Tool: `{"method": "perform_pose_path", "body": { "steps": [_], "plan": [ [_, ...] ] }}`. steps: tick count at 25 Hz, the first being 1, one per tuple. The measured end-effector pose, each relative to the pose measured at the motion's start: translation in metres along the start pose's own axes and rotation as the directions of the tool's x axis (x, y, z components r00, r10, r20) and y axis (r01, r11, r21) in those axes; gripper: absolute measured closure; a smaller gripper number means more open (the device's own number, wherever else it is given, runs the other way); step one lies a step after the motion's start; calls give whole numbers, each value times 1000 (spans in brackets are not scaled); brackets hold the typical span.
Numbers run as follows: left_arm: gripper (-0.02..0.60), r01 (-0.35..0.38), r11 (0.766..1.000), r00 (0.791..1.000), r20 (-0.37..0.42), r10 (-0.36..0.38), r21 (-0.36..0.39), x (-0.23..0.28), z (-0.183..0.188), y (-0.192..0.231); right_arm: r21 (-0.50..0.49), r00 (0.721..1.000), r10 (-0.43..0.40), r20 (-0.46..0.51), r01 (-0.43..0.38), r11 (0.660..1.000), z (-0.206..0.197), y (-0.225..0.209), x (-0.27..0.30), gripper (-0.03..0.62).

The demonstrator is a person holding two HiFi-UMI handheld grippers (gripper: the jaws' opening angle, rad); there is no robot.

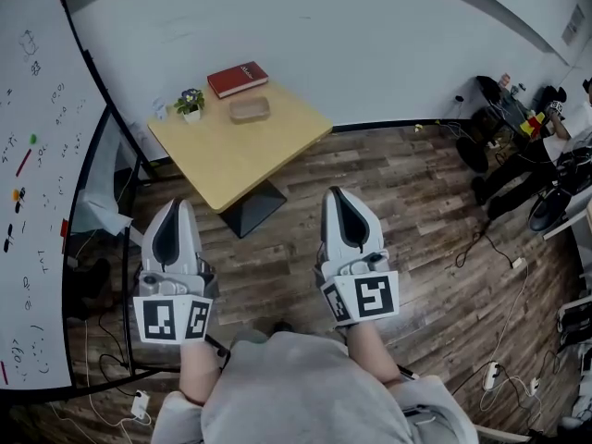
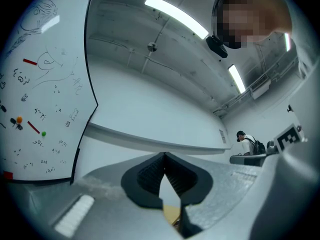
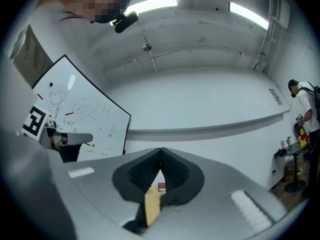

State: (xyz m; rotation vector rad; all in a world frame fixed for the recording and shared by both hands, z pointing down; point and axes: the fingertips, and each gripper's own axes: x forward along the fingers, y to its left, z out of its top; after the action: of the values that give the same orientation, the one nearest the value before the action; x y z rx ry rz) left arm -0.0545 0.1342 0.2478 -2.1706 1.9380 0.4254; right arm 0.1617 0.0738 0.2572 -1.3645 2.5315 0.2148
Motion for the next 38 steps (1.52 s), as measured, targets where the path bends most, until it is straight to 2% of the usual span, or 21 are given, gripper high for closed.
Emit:
{"method": "perform_pose_path", "body": {
  "steps": [8, 17, 38],
  "plan": [
    [577, 14, 1000, 1000, -18, -14, 21, 18, -11, 1, 16, 1000, -1, -14, 1, 1000, -13, -9, 14, 594],
    [577, 31, 999, 999, -23, -31, 7, 60, -27, 25, 6, 1000, -21, -16, 21, 1000, -27, -19, 58, 594],
    [577, 62, 997, 997, -37, -64, -37, 173, -68, 125, -18, 998, -61, -36, 60, 998, -68, -16, 199, 594]
  ]
}}
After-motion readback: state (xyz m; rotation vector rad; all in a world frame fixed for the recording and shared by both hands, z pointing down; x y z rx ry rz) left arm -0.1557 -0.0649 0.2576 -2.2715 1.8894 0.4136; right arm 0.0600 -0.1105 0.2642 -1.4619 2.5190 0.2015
